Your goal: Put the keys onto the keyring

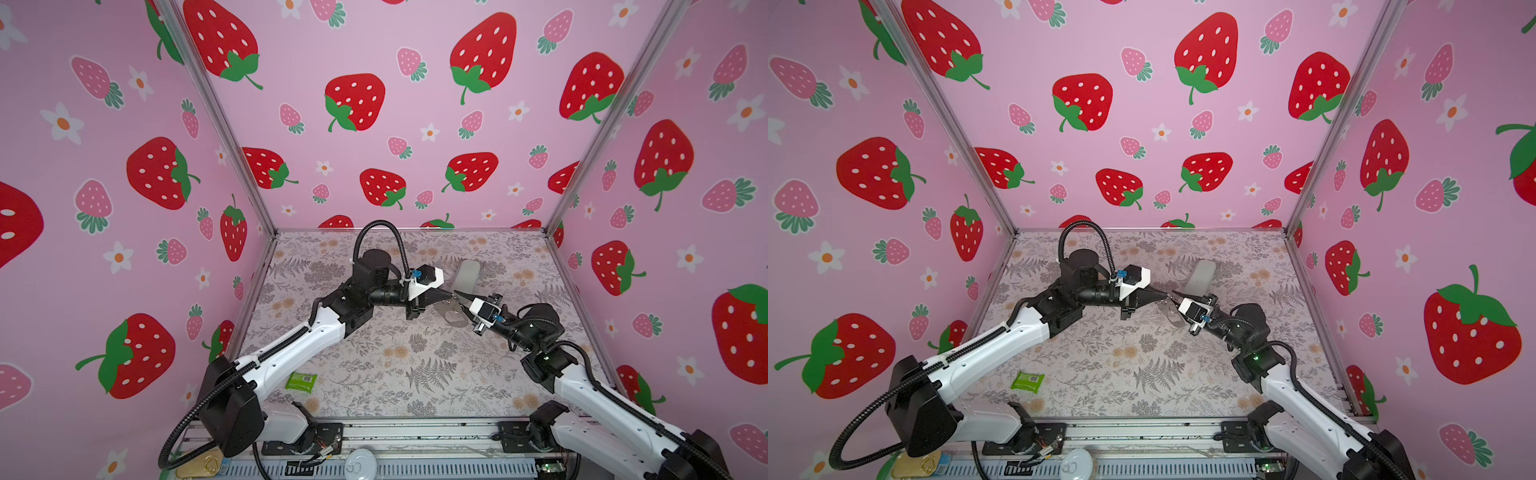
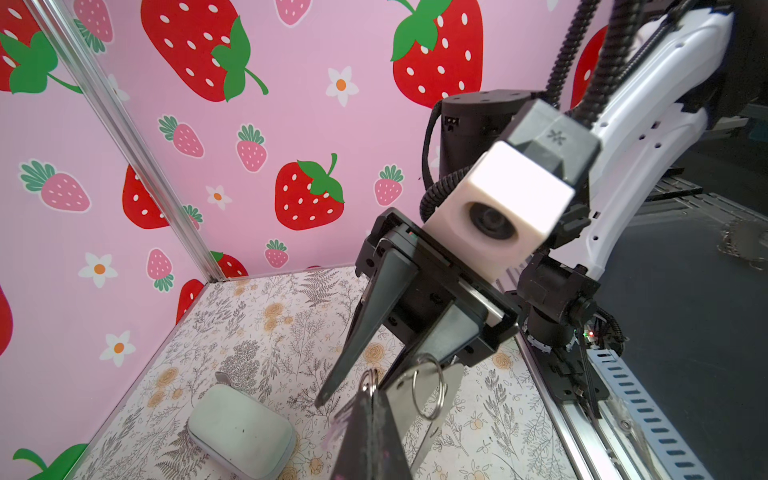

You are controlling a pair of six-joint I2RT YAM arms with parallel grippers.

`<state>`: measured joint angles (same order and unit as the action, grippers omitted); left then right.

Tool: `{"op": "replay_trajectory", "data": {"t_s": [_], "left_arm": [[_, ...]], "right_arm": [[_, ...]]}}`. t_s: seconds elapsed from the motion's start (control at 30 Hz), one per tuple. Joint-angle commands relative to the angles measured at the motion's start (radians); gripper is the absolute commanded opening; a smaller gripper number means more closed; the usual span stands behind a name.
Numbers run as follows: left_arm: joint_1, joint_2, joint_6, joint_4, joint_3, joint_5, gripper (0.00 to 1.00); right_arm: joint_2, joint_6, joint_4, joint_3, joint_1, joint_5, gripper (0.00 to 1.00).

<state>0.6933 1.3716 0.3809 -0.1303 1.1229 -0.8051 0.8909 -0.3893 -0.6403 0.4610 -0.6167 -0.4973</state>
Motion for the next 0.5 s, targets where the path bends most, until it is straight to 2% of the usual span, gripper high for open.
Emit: {"op": "replay_trajectory", "data": {"t_s": [0.0, 0.2, 0.47], "left_arm": [[-0.005, -0.008, 0.008, -0.014, 0.048, -0.022, 0.00], [-0.005, -0.014, -0.022, -0.066, 0.034, 0.046, 0.00], [0.017, 0.012, -0.191, -0.334, -0.039, 0.156, 0.00]], "right_arm": [[-0.003, -0.028, 0.013, 0.032, 0.006, -0.020, 0.20], [-0.012, -0.055, 0.014, 0.031, 0.000, -0.009, 0.14], [-0.005, -0.123, 0.011, 0.034, -0.043, 0.120, 0.08]]}}
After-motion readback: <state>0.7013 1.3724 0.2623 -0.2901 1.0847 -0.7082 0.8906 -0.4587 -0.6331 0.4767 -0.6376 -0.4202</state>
